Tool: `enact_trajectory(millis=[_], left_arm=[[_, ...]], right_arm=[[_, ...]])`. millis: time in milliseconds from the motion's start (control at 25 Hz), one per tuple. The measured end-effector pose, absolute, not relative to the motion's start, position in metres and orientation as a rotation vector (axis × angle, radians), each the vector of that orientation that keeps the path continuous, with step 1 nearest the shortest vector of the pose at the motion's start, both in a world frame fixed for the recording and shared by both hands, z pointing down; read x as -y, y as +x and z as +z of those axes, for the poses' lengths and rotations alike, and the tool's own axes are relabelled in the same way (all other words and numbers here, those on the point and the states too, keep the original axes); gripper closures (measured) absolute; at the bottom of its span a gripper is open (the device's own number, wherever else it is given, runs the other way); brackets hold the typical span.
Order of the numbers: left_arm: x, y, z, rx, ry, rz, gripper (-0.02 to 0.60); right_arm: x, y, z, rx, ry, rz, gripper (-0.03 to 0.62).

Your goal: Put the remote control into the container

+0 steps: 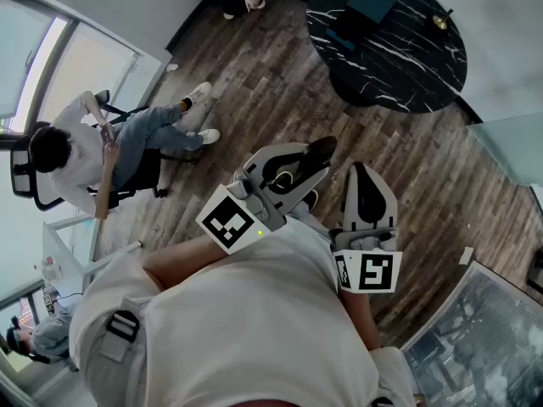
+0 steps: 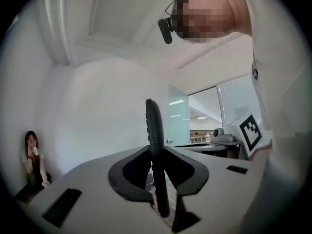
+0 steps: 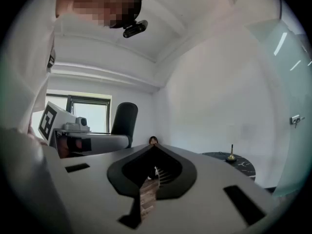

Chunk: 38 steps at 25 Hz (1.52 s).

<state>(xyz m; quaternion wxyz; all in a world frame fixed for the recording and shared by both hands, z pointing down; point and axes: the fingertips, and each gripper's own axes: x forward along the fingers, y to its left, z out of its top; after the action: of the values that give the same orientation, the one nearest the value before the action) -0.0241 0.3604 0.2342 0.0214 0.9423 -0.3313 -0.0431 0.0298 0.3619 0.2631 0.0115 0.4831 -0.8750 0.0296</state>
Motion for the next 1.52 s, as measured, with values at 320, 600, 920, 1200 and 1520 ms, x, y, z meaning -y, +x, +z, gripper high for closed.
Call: enact_trajectory(millis=[320,600,920,1200,1520], left_arm=[[-0.375,-0.006,0.241,1.034,2.908,-0.089,0.502],[-0.360,0.014,0.243,1.031,2.916,-0.064,0.502],[-0.298,0.023,0.251,0.976,2.912,-0.103,0.502],[-0.196,0.016,0.238,0.938,2.935,-0.131,0.502],[-0.088,-0.002,0.224,0.895,2.956,-0.126,0.502]], right_arm=[[-0.376,0.054,0.252,2.738,1.509,0.033,0.585],[-0.365,0.070,0.250,2.752,1.512,0.030,0.585],[-0.307,0.081,0.255,2.734,1.566,0.015,0.583],[-0.205,0.074,0.248,2.710,1.594,0.019,0.583],[-0.098,0.055,0.237,2.676,1.618,0.006,0.583]])
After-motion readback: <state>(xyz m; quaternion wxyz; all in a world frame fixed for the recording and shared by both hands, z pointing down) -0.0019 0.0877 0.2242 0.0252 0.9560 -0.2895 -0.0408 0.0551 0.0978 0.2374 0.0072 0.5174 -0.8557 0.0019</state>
